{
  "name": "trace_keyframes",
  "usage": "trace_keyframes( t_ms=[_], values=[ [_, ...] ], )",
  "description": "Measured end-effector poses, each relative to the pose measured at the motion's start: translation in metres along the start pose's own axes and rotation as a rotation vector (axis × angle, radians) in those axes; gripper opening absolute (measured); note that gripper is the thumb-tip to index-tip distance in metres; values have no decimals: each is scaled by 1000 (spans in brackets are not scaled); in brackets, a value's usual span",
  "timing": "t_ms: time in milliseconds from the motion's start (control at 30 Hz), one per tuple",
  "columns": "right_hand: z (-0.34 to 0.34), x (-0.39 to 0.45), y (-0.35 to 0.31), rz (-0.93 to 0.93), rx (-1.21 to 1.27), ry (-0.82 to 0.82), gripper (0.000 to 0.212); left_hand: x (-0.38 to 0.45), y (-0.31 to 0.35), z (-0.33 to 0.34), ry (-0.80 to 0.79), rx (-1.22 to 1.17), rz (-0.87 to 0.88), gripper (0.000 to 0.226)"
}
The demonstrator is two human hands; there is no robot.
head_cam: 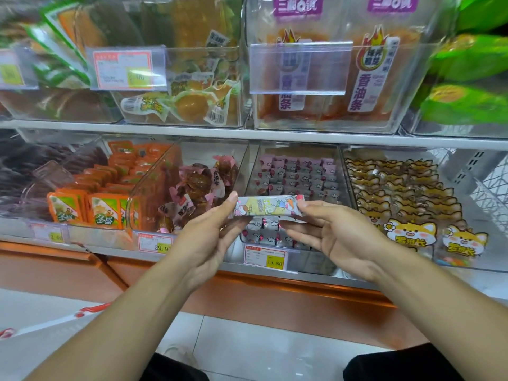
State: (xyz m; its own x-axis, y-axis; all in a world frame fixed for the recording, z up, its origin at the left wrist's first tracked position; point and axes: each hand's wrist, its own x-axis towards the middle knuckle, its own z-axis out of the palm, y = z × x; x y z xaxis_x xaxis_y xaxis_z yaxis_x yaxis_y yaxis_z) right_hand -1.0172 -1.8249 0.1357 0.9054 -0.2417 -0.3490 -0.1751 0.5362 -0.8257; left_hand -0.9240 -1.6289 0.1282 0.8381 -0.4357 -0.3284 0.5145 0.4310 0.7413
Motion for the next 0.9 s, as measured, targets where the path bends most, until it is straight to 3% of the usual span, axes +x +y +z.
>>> trace_keyframes(
  t_ms=[167, 267, 400, 667, 767, 900],
  values=[
    [-6, -2, -2, -1, -8, -7, 15, 0, 0, 1, -83, 13, 37, 20],
    [-8, -1, -7, -41, -20, 14, 4, -2, 0, 3, -57, 41, 87, 22],
    [-5, 0, -8, -76, 13, 41, 3, -2, -1, 5, -8, 132, 150, 7],
    [0, -4, -8, 79, 56, -60, 48, -4, -3, 5, -47, 205, 192, 11],
    [-1, -5, -5, 150, 12, -110, 48, -5, -4, 5, -85, 228, 198, 13],
    [-2, -6, -4, 70, -42, -126, 34, -6, -5, 5, -92, 207, 161, 29]
  ],
)
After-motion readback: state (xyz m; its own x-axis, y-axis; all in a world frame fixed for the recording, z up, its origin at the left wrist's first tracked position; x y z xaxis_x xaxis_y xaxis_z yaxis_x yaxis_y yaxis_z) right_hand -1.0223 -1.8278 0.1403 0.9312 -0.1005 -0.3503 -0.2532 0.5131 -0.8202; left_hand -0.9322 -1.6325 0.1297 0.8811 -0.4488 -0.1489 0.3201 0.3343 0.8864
